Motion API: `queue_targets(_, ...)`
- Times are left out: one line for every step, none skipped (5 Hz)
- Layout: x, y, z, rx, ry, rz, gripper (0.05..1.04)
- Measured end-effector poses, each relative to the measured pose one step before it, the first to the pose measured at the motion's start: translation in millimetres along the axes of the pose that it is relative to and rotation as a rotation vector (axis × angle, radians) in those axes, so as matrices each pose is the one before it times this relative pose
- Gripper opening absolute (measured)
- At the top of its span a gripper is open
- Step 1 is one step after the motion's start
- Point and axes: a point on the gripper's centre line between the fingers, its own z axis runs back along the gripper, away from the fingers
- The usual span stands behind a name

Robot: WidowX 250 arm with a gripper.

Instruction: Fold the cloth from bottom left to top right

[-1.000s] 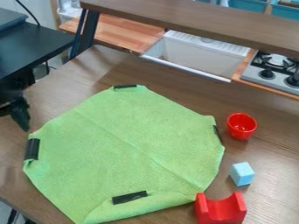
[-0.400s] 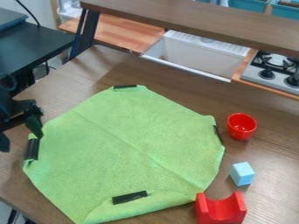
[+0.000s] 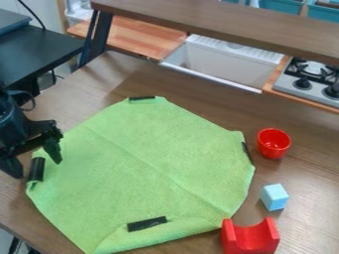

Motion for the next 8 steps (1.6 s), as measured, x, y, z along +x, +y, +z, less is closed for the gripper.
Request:
queue_targets(-4.48,1.81,-9.42,0.0404,0.0279,0.0111,0.955)
queue_targets(2.52,2.71,-2.32,0.0359,0.0094,0.0201,0.670)
queue_targets(0.15,0.62,0.04,0.0017,-0.0003,0.0111,0.361)
queue_targets(-1.28,0.10,0.44,-0.0196,0.0138,0.0047,0.161)
queue_targets(9.93,7.69,10.72,-0.0302,0.0001,0.0570,0.072)
queue_targets(20.83,14.59,19.37,-0.0421,-0.0177,0.0701,0.060)
queue_targets(15.95,13.54,14.53,-0.0046,-0.0077,0.0341,0.059)
queue_targets(-7.40,-9.74,12.60,-0.0344,0.0360,0.0229,0.059)
